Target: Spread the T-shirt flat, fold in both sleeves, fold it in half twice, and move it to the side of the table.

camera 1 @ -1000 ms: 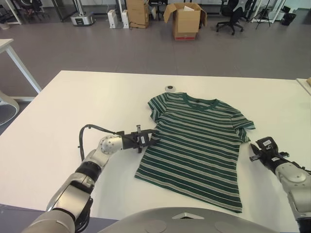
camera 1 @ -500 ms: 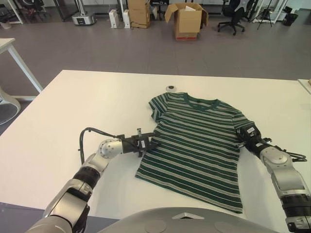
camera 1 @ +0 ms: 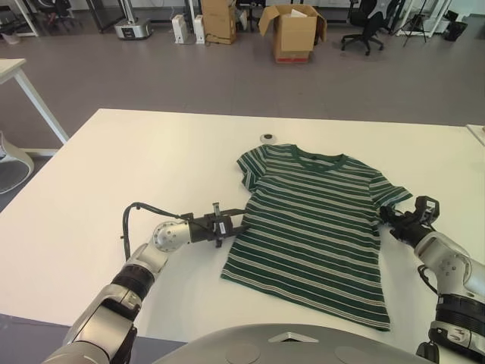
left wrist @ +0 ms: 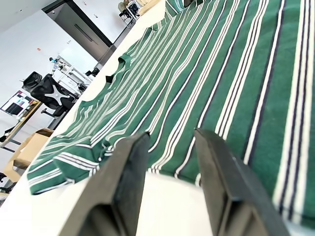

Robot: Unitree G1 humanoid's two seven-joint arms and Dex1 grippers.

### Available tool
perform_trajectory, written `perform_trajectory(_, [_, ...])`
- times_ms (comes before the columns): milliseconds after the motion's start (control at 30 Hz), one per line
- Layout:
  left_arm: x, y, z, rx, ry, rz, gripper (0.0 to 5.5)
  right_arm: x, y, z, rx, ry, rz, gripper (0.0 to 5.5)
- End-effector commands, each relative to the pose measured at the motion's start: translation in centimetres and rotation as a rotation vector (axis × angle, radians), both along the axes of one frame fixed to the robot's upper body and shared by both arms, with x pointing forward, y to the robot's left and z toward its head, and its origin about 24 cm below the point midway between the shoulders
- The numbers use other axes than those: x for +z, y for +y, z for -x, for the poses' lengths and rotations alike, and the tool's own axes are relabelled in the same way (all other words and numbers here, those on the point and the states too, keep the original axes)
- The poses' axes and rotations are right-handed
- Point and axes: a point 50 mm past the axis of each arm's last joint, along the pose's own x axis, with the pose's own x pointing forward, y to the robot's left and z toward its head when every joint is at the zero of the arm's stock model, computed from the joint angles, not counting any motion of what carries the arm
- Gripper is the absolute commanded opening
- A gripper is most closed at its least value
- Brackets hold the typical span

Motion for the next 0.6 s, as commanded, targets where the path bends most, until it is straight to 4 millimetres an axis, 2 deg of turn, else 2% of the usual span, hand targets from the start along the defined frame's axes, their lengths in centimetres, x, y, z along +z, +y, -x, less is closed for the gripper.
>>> perform_trajectory(33, [-3.3, 1.9, 2.6, -0.013, 0.158, -0.173, 1.67, -3.4, -1.5, 4.6, -0.119, 0.279, 0.044, 1.01])
perform_trajectory(67, [-3.3, 1.9, 2.6, -0.012, 0.158, -0.174, 1.67, -3.2, -1.5, 4.4, -0.12, 0.271, 0.043, 1.01])
perform_trajectory(167, [-3.1, 2.0, 2.3, -0.015, 0.154, -0.182, 1.67, -0.5, 0.5, 1.4, 0.002, 0.09, 0.013, 1.01])
perform_trajectory(200, [-3.0, 2.3, 2.0, -0.009, 0.152, -0.187, 1.67, 1.0, 1.3, 0.1, 0.054, 0.007, 0.034, 1.01])
perform_trajectory(267, [-2.8, 2.6, 1.8, -0.003, 0.15, -0.192, 1.67, 2.5, 2.0, -1.0, 0.101, -0.07, 0.063, 1.01])
perform_trajectory(300, [-2.5, 3.1, 1.4, 0.015, 0.152, -0.191, 1.67, 3.5, 2.2, -1.7, 0.15, -0.108, 0.146, 1.01])
perform_trajectory(400, [1.1, 5.2, -2.1, 0.111, 0.084, -0.142, 1.67, 5.7, 5.1, -4.1, 0.369, -0.23, 0.385, 1.01])
perform_trajectory(467, [3.7, 5.5, -4.1, 0.122, 0.027, -0.118, 1.67, 5.2, 6.5, -4.6, 0.438, -0.24, 0.439, 1.01])
perform_trajectory(600, [8.4, 3.3, -6.9, 0.073, -0.114, -0.022, 1.67, 4.2, 7.7, -5.7, 0.47, -0.25, 0.421, 1.01])
